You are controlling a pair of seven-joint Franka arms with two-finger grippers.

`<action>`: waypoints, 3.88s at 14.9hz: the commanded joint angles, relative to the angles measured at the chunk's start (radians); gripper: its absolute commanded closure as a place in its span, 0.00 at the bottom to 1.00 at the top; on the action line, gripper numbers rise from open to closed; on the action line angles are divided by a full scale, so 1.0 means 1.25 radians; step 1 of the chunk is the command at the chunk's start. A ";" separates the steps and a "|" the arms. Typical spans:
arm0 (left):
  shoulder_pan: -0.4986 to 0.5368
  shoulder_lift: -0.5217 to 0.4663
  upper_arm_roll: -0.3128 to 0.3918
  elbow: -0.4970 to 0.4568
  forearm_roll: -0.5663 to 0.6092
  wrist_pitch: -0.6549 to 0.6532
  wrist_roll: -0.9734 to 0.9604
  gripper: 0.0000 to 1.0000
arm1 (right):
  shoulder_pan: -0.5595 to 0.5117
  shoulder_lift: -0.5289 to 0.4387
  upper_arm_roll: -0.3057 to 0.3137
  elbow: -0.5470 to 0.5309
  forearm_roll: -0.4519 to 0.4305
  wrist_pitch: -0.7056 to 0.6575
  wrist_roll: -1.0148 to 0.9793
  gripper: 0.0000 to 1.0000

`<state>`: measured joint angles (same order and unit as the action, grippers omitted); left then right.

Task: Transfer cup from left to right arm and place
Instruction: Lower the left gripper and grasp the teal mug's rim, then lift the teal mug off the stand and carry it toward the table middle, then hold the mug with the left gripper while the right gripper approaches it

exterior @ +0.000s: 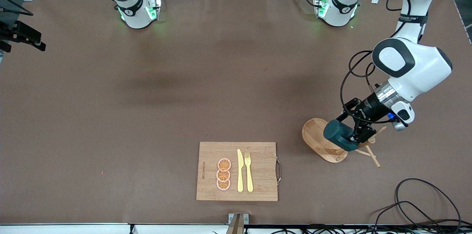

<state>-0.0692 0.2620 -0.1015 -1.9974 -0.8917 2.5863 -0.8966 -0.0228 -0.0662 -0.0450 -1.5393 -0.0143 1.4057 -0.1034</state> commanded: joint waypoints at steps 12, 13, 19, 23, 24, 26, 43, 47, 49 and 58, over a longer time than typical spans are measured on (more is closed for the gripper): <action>-0.017 0.033 -0.002 0.030 -0.030 0.018 0.025 0.40 | 0.000 -0.013 0.002 -0.007 0.007 -0.003 -0.003 0.00; -0.019 0.028 -0.002 0.030 -0.030 0.017 0.017 0.40 | 0.000 -0.013 0.002 -0.007 0.007 -0.003 -0.003 0.00; -0.020 -0.018 -0.059 0.028 -0.029 0.013 -0.047 0.40 | 0.000 -0.013 0.002 -0.007 0.007 -0.003 -0.003 0.00; -0.021 -0.038 -0.121 0.023 -0.012 0.015 -0.052 0.40 | 0.001 -0.013 0.002 -0.007 0.005 -0.003 -0.002 0.00; -0.023 -0.038 -0.137 0.027 -0.002 0.016 -0.053 0.40 | 0.001 -0.013 0.002 -0.007 0.005 -0.003 -0.002 0.00; -0.023 -0.038 -0.180 0.033 0.006 0.035 -0.072 0.40 | 0.001 -0.013 0.002 -0.007 0.004 -0.003 -0.003 0.00; -0.690 0.546 0.165 0.551 0.490 0.465 -0.093 0.42 | -0.001 -0.013 0.002 -0.002 -0.001 -0.003 0.000 0.00; -0.822 0.599 0.323 0.571 0.574 0.465 -0.093 0.44 | -0.015 -0.001 -0.002 0.004 -0.005 0.006 0.004 0.00; -0.882 0.620 0.386 0.570 0.587 0.465 -0.093 0.45 | -0.026 0.050 -0.002 0.004 -0.002 0.017 0.002 0.00; -1.119 0.745 0.611 0.543 0.585 0.466 -0.104 0.46 | -0.037 0.156 -0.002 0.009 -0.033 0.100 0.012 0.00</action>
<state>-1.4082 1.1463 0.5786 -1.3218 -0.1667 3.1596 -1.0130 -0.0669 0.1436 -0.0576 -1.5271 -0.0362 1.5321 -0.1031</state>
